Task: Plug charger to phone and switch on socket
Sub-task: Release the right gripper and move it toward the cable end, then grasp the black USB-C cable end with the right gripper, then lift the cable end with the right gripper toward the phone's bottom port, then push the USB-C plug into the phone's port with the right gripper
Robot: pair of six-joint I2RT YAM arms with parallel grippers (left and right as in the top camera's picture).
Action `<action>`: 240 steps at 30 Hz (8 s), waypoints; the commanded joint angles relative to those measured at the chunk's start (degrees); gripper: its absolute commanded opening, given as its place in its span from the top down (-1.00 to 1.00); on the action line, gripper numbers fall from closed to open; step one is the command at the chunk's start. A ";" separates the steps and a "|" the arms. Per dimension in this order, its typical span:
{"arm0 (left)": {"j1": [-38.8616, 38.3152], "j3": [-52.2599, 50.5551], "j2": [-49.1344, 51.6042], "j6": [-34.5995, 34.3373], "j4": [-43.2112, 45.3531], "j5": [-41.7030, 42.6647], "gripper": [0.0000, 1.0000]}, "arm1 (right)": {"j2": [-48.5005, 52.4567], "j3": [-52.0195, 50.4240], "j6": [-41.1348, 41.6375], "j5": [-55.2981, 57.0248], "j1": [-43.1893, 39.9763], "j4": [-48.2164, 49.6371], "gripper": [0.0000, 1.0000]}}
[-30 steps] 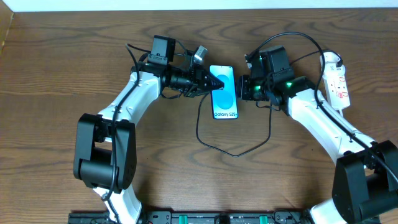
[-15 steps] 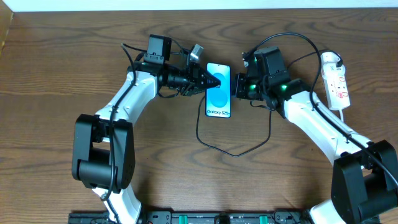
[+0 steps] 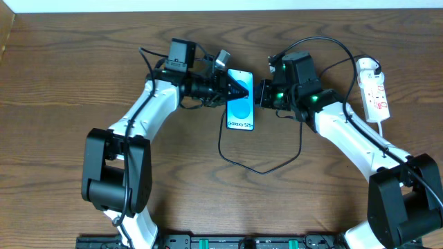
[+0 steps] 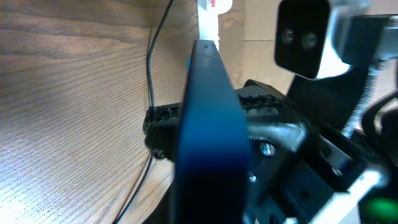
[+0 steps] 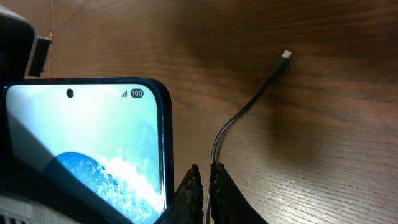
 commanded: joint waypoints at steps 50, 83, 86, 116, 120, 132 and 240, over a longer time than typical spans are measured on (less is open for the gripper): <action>19.50 0.63 -0.50 -9.40 3.56 4.22 0.86 | 24.50 28.85 5.01 8.87 2.82 -21.18 0.34; 19.47 0.63 -0.50 -9.38 3.54 3.85 0.86 | 35.52 28.85 4.90 6.25 4.24 -14.10 0.93; 19.50 0.63 -0.50 -9.42 3.54 3.74 0.86 | 35.47 28.85 1.18 6.27 4.02 -13.86 0.98; 15.39 0.63 -3.85 -37.29 39.95 10.25 0.86 | 8.61 28.85 -39.06 -27.69 -9.03 -35.89 0.97; 15.34 0.63 -3.85 -42.73 45.29 10.25 0.86 | 7.10 28.85 -42.38 -30.16 -8.57 -40.61 0.97; 15.34 0.63 -3.85 -44.37 47.12 8.04 0.86 | 7.10 26.69 -44.22 -38.77 -2.43 -42.18 0.97; 14.58 0.61 -3.82 -46.14 54.12 4.63 0.86 | 7.10 26.69 -12.66 -27.74 2.27 -16.74 0.98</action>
